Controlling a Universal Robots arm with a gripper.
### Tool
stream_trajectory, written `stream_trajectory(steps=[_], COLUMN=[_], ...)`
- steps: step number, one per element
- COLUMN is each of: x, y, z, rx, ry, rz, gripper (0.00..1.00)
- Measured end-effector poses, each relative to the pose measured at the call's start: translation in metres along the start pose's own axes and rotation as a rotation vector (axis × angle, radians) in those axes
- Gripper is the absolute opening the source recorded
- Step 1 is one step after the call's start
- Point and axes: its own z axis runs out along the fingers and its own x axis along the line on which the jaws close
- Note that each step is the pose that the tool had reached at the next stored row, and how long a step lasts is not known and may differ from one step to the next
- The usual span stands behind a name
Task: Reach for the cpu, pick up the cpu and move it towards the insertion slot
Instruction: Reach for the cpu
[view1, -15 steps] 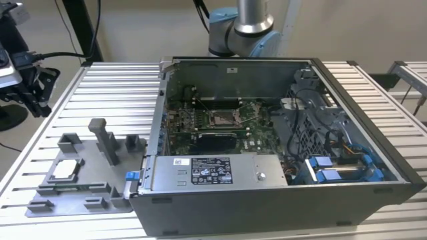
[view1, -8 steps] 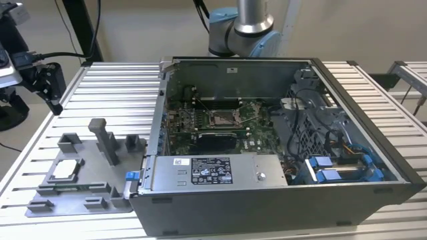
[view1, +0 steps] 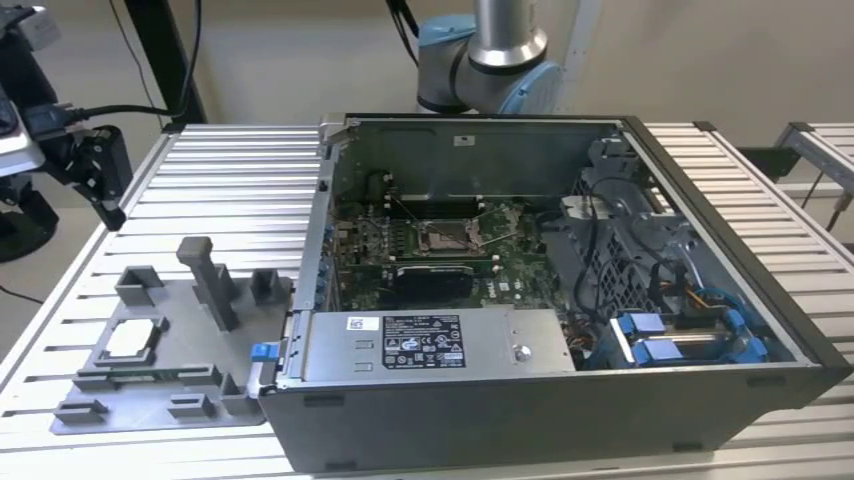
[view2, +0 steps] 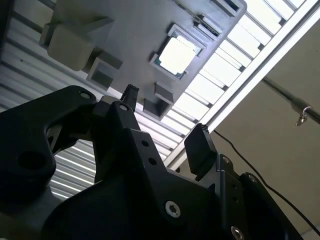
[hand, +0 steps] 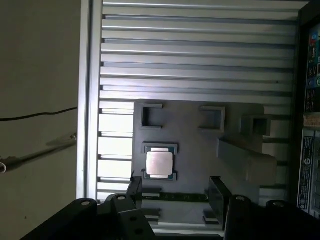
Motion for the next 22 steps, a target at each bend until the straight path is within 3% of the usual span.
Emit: stream_trajectory(steps=[22], x=[0.0], y=[-0.0006], z=[0.0139], rx=[0.0001], ry=[0.0002], rz=[0.0], gripper=[1.0])
